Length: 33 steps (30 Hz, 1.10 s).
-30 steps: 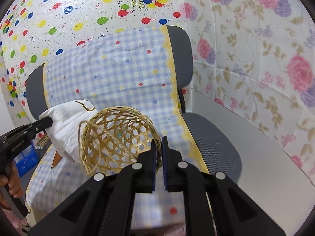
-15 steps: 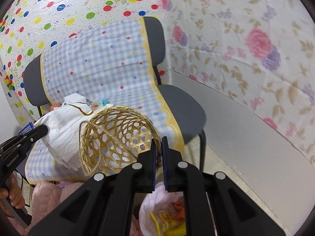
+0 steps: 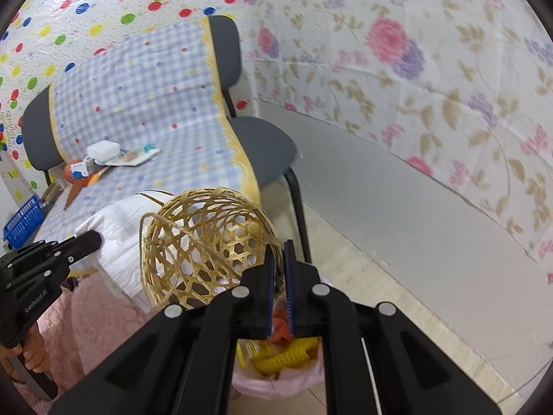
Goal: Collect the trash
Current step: 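Carry the basket and wrapper over the trash bin and open both grippers, then move both open grippers back over the items on the chair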
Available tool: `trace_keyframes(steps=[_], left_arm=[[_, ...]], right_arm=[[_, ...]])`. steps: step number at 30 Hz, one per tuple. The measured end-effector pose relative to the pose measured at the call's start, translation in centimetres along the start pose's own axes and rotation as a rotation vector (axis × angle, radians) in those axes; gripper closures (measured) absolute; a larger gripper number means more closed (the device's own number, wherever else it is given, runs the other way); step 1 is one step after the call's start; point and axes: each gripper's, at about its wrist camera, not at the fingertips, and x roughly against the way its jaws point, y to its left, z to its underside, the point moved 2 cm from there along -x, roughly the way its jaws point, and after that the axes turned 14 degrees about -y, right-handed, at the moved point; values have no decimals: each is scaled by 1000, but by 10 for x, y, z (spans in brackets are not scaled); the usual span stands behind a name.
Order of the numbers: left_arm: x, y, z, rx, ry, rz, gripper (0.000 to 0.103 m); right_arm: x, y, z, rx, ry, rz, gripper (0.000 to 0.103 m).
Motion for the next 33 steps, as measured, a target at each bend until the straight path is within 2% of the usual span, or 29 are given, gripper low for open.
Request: trace_keyframes(steps=[4,13,16,18,19,20,22,25,29,33], left_arm=[[-12,-12,3,-13,19,30,101],[-47,-23,9,-16,67,71,99],[-58,-20,12,9,97,80,90],[-63,-17,14,13,103,65,54],[-63,-15,14,15,97,56,52],[-63,-13,15,17,97,50,50],[-62,-9,13,17,99,37,47],[-54,-2,8,16,84,2,47],[-38,10,-2,20,48,-44,47],[-21,21,-11,35,16,-78,47]], right_arm=[[1,-13,13,-7,23,30,97],[-26,-25,28,-54,64,12,96],[-41,-29,36,-76,85,-15,95],[-54,-33,44,-92,110,-22,82],[-57,-33,46,-94,121,-20,65],[-60,-34,49,-97,133,-22,59],[-62,-34,51,-99,146,-21,59],[-53,-35,41,-89,120,-12,59],[-31,-32,14,-65,41,0,59],[-14,-22,-3,-47,-16,-27,59]])
